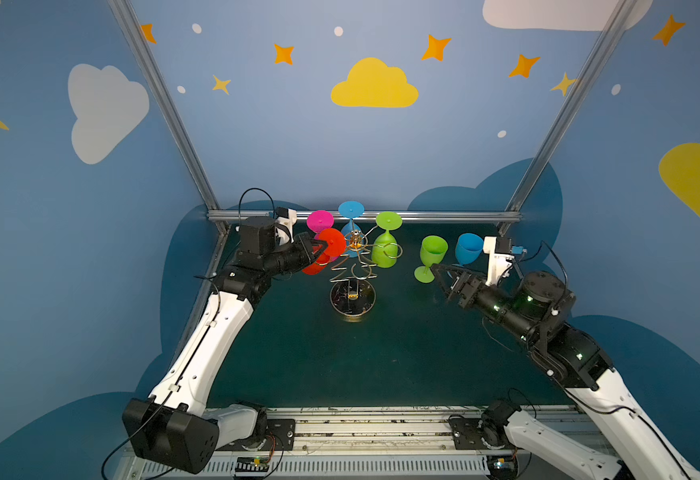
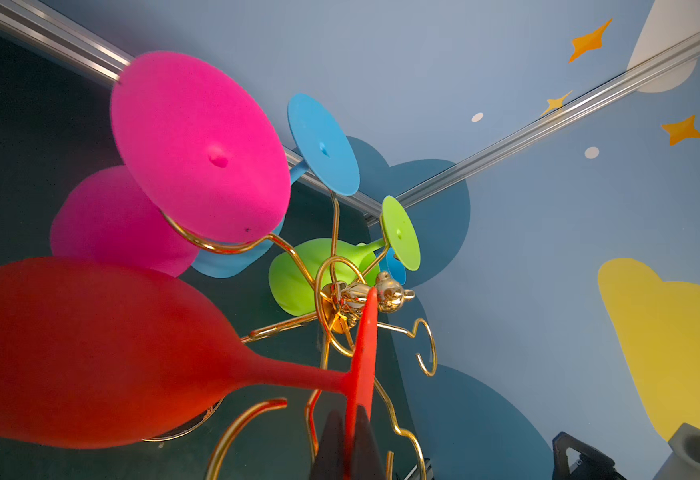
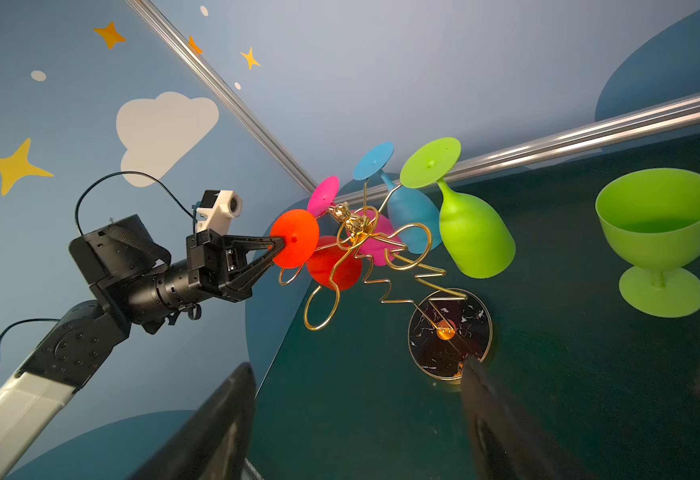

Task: Take the wine glass off the wine glass rack
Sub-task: 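Lift the red glass up off the rack hook with the left gripper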

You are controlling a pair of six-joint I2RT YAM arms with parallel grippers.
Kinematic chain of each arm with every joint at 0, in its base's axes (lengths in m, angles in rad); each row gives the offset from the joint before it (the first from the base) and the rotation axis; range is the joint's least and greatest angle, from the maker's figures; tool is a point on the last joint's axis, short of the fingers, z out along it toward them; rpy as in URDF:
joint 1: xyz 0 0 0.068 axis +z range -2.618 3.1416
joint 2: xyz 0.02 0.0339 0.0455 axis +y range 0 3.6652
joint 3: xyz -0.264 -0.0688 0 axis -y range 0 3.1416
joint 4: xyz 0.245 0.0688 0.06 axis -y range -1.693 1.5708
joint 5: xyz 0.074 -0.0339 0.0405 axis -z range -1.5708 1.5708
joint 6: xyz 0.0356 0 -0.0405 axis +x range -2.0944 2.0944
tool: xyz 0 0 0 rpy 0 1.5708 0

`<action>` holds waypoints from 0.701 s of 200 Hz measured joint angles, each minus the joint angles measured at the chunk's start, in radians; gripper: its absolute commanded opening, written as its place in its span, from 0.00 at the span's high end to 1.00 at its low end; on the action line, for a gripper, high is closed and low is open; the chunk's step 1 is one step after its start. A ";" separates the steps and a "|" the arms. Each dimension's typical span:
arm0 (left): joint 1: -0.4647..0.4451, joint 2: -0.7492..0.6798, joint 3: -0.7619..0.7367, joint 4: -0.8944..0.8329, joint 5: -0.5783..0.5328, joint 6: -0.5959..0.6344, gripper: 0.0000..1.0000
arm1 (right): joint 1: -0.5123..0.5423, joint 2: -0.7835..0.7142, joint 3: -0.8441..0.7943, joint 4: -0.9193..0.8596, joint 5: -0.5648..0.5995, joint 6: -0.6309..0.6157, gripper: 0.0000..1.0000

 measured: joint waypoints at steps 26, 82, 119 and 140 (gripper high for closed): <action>0.002 -0.002 0.000 0.000 -0.025 0.009 0.97 | 0.000 -0.008 0.000 -0.008 0.003 -0.001 0.23; 0.096 -0.100 -0.031 0.000 -0.035 0.012 0.97 | -0.005 -0.015 0.000 -0.021 0.006 -0.016 0.23; 0.264 -0.221 -0.048 0.004 0.039 -0.018 0.97 | -0.006 -0.004 0.002 -0.024 -0.002 -0.064 0.23; 0.405 -0.262 -0.047 0.055 0.161 -0.094 0.97 | -0.009 0.024 0.011 -0.005 -0.029 -0.121 0.23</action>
